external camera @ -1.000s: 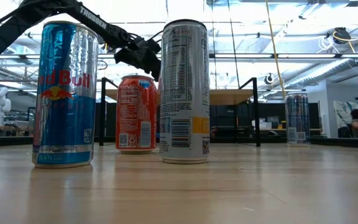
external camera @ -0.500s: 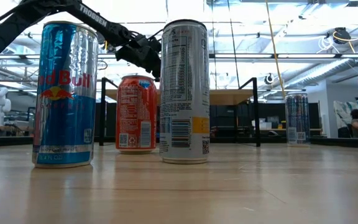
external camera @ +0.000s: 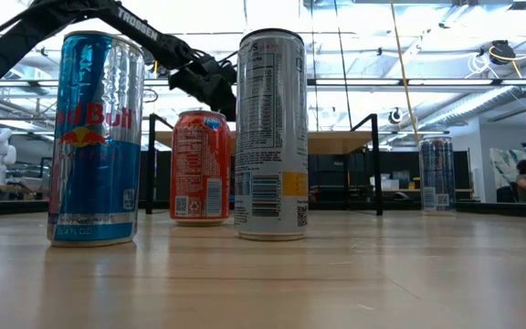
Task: Place canned beverage on shelf
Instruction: Put the middle pink-white soda can on the shelf, then put the right pink-white soda can aligned with the other pink-white on the shelf
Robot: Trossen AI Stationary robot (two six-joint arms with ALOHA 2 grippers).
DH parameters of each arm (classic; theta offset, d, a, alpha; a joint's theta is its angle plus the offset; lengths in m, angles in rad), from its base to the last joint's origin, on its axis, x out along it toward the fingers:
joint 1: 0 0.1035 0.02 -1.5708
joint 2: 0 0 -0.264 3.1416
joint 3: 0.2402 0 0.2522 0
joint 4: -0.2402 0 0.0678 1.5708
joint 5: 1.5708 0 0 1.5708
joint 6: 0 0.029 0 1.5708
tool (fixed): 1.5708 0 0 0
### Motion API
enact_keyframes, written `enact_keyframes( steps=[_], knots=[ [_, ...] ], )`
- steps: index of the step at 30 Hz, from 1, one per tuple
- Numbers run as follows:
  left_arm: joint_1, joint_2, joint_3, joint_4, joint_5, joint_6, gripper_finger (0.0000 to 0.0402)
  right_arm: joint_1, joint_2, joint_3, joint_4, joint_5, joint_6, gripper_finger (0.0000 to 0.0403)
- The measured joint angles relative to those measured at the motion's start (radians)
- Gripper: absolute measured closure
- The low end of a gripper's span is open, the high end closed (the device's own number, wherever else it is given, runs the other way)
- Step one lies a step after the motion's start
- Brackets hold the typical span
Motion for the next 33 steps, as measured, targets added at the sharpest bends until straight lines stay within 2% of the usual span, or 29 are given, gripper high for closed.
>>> enact_keyframes(
  steps=[33],
  knots=[
    [-0.001,-0.113,0.000,-0.021,0.005,-0.027,0.0006,0.000,0.000,0.000,0.000,0.000,-0.008,0.0014]
  ],
)
